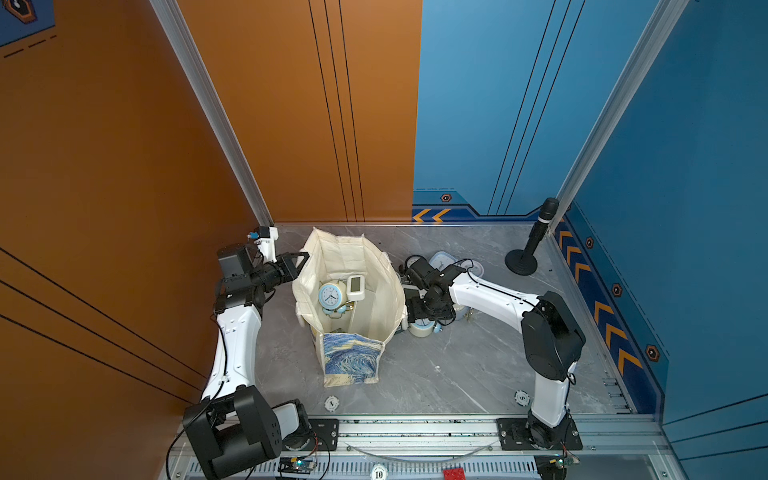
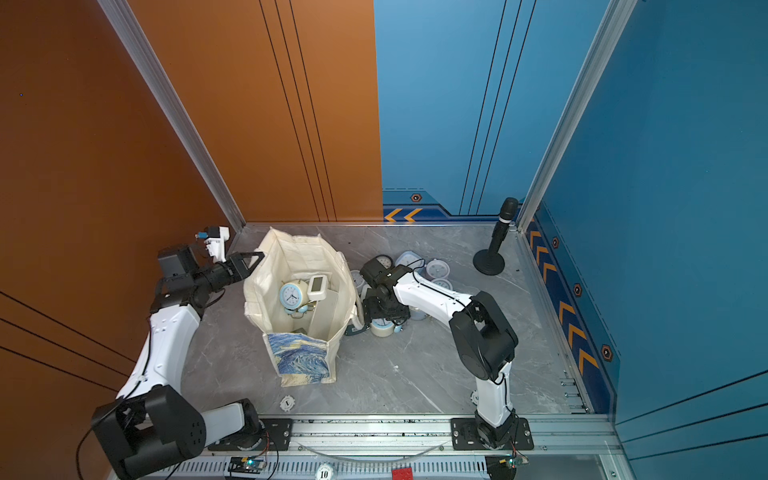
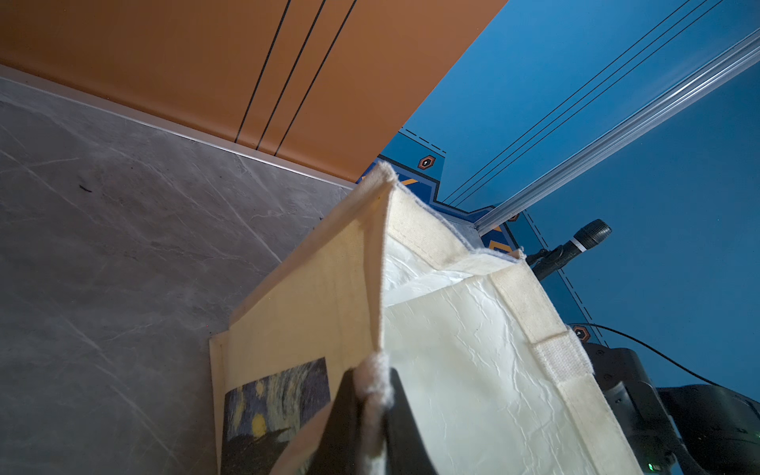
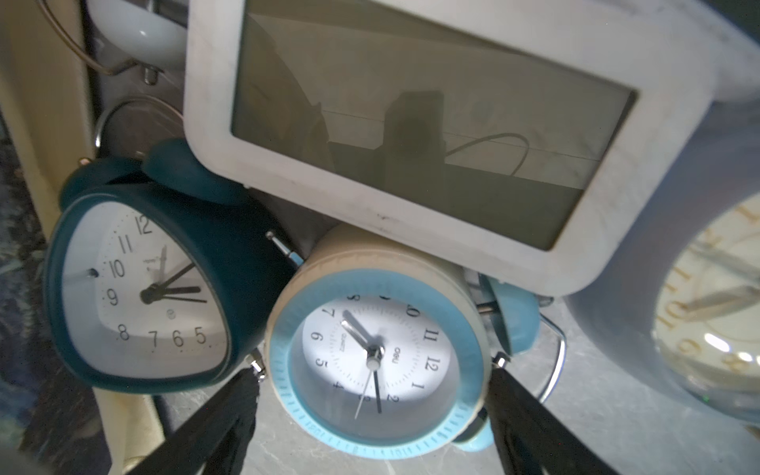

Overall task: Put the alarm clock into the canvas bag
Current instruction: Pick up the alarm from the center of the board.

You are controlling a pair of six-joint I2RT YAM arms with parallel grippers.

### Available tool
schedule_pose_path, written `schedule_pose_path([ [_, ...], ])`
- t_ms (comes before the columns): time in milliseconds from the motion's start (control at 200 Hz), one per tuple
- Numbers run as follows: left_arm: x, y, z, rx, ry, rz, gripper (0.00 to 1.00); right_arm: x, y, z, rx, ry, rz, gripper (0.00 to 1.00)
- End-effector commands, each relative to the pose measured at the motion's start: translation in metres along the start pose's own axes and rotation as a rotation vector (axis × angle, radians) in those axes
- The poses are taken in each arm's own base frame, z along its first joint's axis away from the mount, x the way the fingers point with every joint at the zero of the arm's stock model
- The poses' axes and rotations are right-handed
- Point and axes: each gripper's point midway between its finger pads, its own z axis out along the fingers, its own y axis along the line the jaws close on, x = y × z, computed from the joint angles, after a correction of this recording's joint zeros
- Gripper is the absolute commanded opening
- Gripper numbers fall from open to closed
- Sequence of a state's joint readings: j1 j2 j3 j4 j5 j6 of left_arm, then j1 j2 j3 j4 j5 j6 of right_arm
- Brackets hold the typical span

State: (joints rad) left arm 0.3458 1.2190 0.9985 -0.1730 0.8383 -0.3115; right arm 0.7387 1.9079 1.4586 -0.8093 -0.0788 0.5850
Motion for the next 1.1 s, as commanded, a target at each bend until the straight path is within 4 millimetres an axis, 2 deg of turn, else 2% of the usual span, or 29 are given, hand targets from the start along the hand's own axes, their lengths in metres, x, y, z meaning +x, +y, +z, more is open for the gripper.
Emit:
schedule_pose_path([
  [0,0.003,-0.001,0.001,0.008,0.002,0.011,0.00,0.006,-0.005,0.014,0.027,0.031,0.016,0.89],
  [375,0.002,-0.002,0.000,0.008,0.000,0.014,0.00,0.005,-0.012,0.018,0.068,0.027,0.007,0.91],
  [786,0.003,-0.001,0.001,0.006,0.002,0.012,0.00,0.000,-0.033,0.002,0.201,-0.008,-0.029,0.91],
  [1096,0.003,-0.001,0.001,0.007,0.001,0.012,0.00,-0.005,-0.021,0.000,0.183,-0.025,-0.035,0.95],
])
